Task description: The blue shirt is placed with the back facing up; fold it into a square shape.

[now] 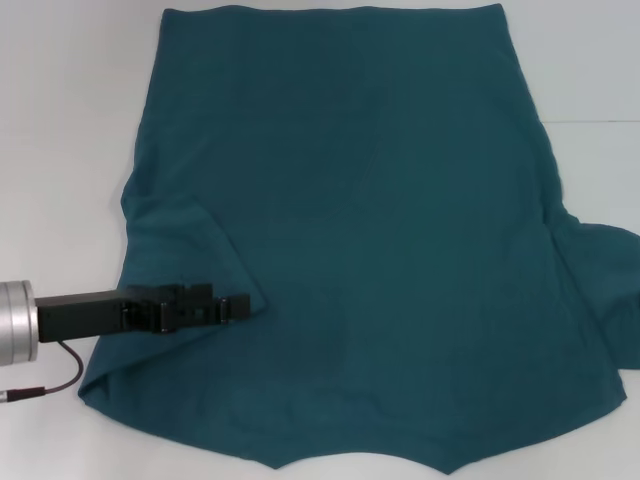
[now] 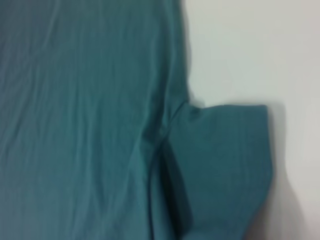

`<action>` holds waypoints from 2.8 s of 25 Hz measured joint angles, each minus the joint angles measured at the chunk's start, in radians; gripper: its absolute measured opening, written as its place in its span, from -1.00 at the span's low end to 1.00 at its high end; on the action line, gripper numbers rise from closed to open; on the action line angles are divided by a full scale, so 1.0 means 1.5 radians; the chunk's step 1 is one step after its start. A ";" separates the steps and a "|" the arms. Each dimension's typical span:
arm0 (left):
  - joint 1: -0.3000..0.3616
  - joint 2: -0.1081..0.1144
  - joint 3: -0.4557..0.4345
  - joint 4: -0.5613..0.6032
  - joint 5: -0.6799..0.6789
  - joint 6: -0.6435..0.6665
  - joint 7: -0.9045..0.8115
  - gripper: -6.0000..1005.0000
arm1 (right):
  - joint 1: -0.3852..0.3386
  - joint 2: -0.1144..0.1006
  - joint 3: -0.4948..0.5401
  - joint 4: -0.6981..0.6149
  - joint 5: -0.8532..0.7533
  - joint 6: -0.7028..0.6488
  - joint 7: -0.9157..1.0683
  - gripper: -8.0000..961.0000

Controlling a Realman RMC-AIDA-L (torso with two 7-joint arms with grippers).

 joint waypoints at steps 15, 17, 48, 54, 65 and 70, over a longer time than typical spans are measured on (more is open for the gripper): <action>0.001 0.000 0.000 0.003 0.000 0.000 -0.001 0.89 | -0.032 -0.010 0.009 -0.070 0.002 -0.006 0.026 -0.92; 0.001 0.000 -0.001 0.003 0.000 0.000 0.000 0.89 | -0.031 -0.009 0.012 -0.082 0.003 -0.009 0.026 -0.91; 0.000 0.004 -0.019 0.004 -0.009 -0.011 0.002 0.89 | 0.112 0.017 -0.049 -0.048 0.041 -0.098 0.049 -0.81; 0.000 0.005 -0.021 0.005 -0.015 -0.016 -0.002 0.89 | 0.144 0.033 -0.106 -0.018 0.038 -0.052 0.047 -0.79; 0.001 0.005 -0.037 0.003 -0.017 -0.017 -0.002 0.88 | 0.151 0.046 -0.105 -0.022 0.052 -0.046 -0.023 -0.71; 0.004 0.009 -0.049 0.006 -0.026 -0.018 -0.039 0.88 | 0.123 0.025 -0.059 -0.017 0.113 -0.082 -0.022 -0.47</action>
